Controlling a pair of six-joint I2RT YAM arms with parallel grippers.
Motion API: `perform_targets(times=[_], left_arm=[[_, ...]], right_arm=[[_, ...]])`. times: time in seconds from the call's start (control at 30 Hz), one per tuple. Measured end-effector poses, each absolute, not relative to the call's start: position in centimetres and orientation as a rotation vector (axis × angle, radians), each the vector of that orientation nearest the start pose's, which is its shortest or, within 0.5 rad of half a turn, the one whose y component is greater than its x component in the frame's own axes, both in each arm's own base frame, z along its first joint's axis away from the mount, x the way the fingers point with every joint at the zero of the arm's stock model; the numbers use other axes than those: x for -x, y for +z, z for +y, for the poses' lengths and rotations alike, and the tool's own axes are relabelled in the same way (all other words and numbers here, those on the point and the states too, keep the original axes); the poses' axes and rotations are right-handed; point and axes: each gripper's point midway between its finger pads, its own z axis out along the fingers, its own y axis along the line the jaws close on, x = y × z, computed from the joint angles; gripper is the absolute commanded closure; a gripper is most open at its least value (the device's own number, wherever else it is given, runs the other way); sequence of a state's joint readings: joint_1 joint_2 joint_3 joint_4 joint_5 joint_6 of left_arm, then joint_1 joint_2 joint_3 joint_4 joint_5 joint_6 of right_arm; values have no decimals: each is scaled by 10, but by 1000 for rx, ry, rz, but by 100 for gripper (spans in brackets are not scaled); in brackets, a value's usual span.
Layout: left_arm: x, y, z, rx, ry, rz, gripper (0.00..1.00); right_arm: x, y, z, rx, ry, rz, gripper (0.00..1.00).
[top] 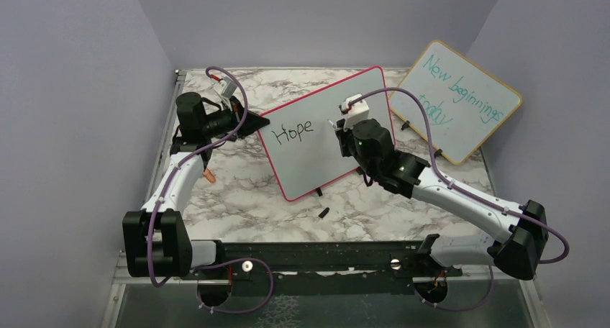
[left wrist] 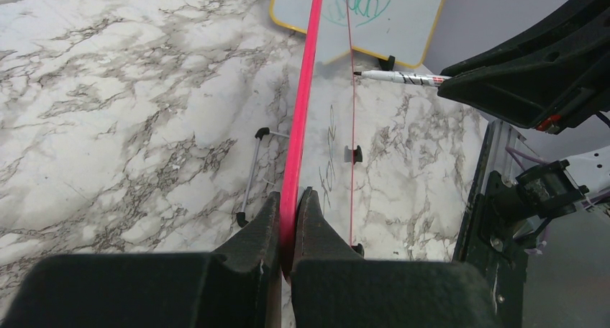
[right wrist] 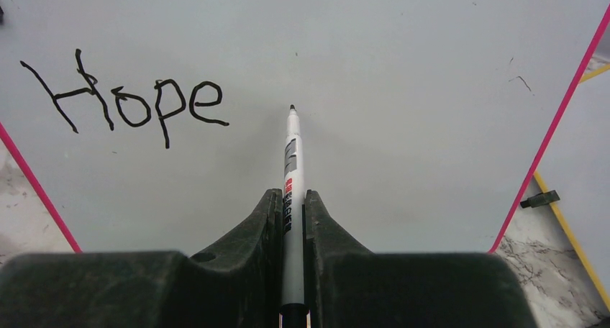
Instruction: Write a sentence on the whiteboard
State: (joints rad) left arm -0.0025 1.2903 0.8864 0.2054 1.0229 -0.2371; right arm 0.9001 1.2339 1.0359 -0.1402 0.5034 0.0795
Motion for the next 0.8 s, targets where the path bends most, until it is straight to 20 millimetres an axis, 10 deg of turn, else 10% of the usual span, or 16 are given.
perform_targets(times=[0.8], left_arm=[[-341,255,-156,-553,-1067,1708,100]], right_arm=[[-313,269,256,416,223,1760,99]])
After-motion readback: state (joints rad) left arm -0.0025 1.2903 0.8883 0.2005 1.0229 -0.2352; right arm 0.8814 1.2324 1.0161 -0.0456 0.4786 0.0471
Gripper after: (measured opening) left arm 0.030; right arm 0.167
